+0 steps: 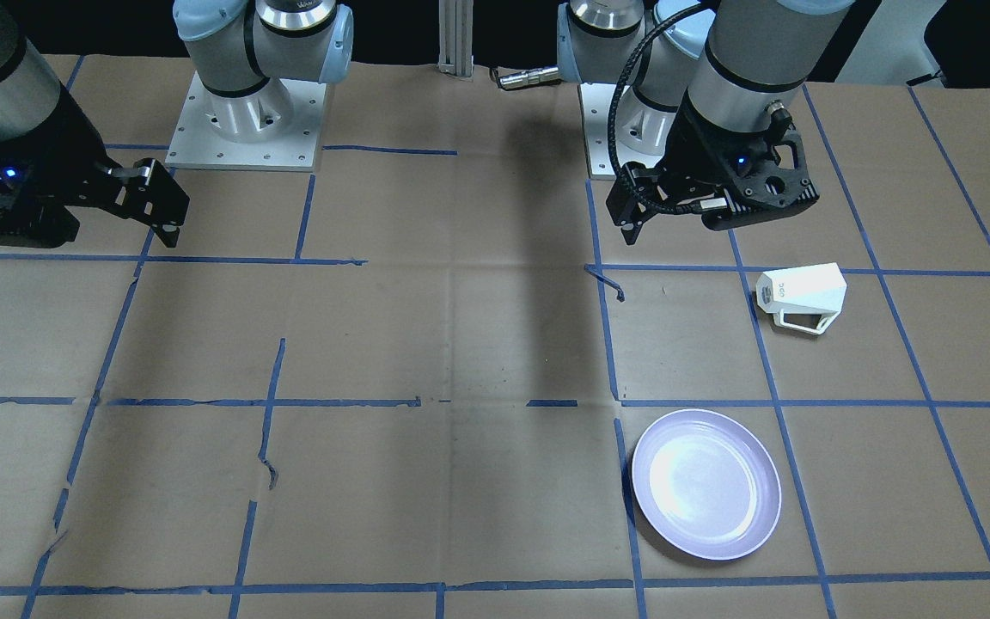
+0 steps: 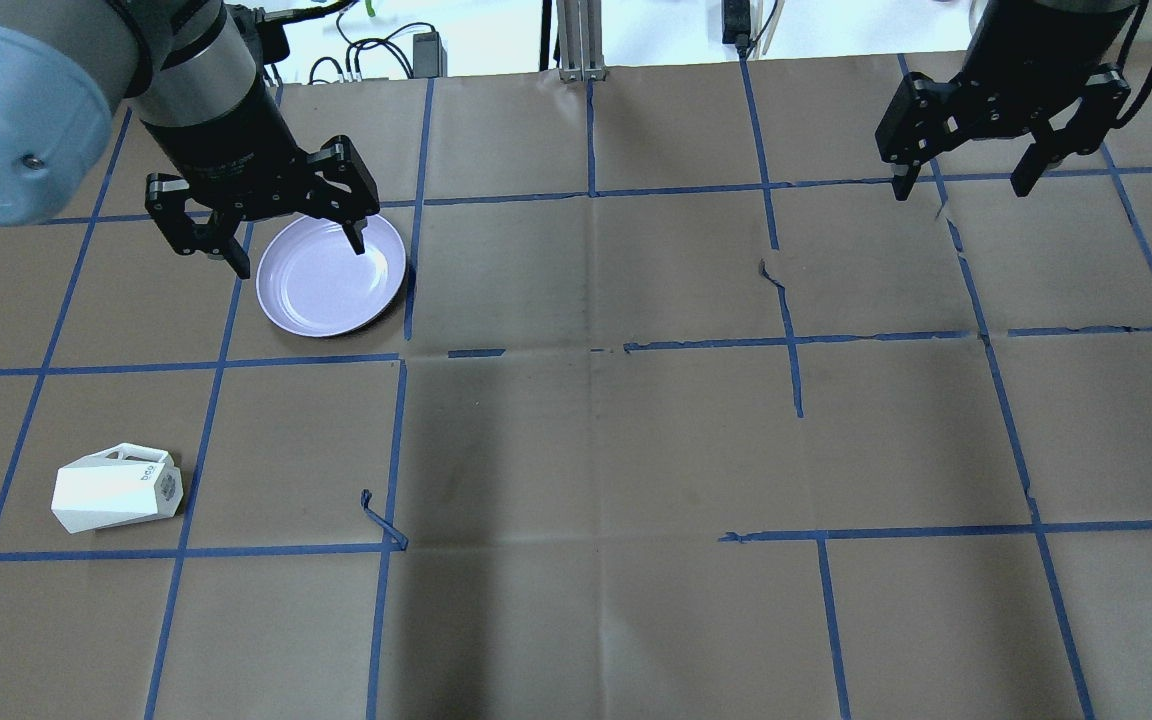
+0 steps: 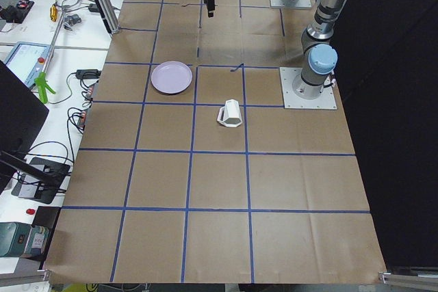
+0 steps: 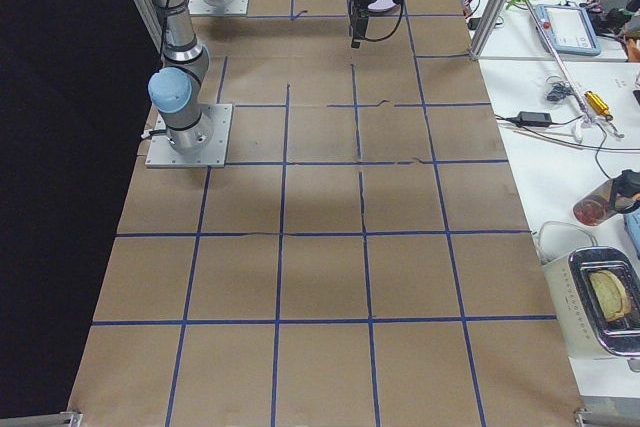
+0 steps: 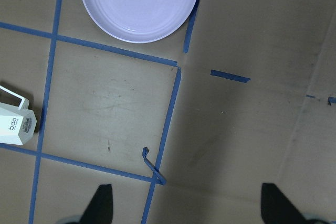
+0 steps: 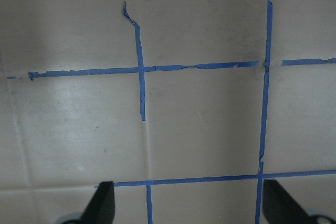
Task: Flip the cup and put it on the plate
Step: 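Raise the left gripper away from the white plate and swing it outward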
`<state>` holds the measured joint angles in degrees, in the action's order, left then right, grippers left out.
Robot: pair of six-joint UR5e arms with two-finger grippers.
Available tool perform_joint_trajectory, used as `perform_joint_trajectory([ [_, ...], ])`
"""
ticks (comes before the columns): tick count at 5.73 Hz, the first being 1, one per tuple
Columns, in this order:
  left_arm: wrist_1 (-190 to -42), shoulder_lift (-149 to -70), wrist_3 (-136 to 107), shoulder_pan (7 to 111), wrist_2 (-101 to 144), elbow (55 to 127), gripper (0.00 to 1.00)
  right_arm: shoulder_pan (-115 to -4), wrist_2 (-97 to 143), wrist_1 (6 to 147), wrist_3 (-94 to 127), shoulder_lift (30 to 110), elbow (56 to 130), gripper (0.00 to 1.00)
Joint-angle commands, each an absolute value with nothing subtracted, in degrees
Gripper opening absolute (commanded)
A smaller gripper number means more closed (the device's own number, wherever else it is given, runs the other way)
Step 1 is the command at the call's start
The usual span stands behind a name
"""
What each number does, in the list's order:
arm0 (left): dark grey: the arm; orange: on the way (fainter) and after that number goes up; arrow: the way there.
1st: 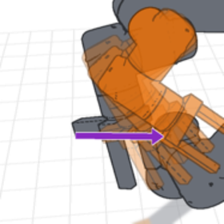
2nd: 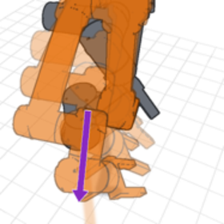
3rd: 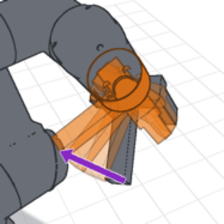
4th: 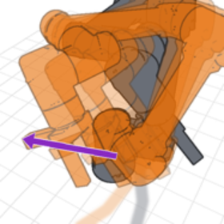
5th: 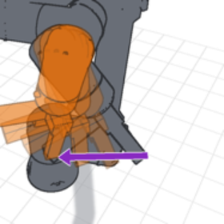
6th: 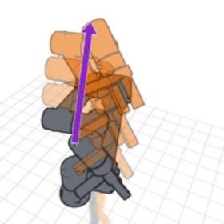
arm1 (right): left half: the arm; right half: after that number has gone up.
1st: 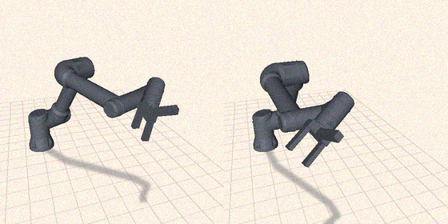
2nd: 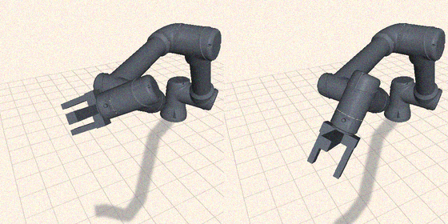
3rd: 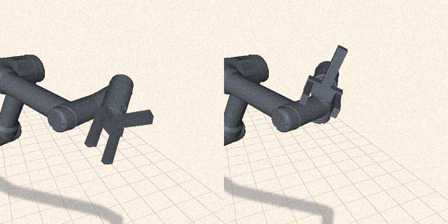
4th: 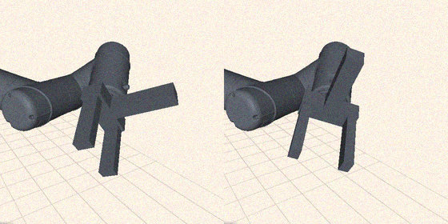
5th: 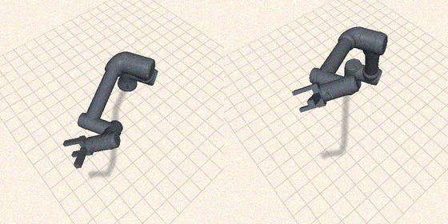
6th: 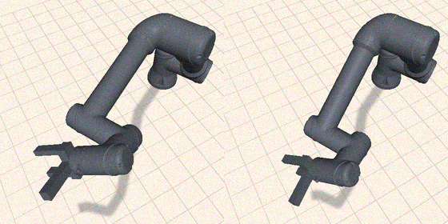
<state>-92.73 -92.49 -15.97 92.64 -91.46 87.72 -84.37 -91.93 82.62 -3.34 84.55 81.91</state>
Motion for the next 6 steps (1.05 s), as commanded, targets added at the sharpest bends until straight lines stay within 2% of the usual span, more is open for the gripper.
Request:
perform_joint_trajectory([
  [1, -92.81, -92.46, -16.0, 92.72, -91.23, 87.71, 0.99, -84.38, -91.93, 82.62, -3.34, 84.55, 81.91, 1.0],
  [6, -93.25, -92.99, -15.65, 92.64, -91.23, 87.89, 0.99, -84.38, -91.93, 82.62, -3.34, 84.55, 81.91, 1.0],
])
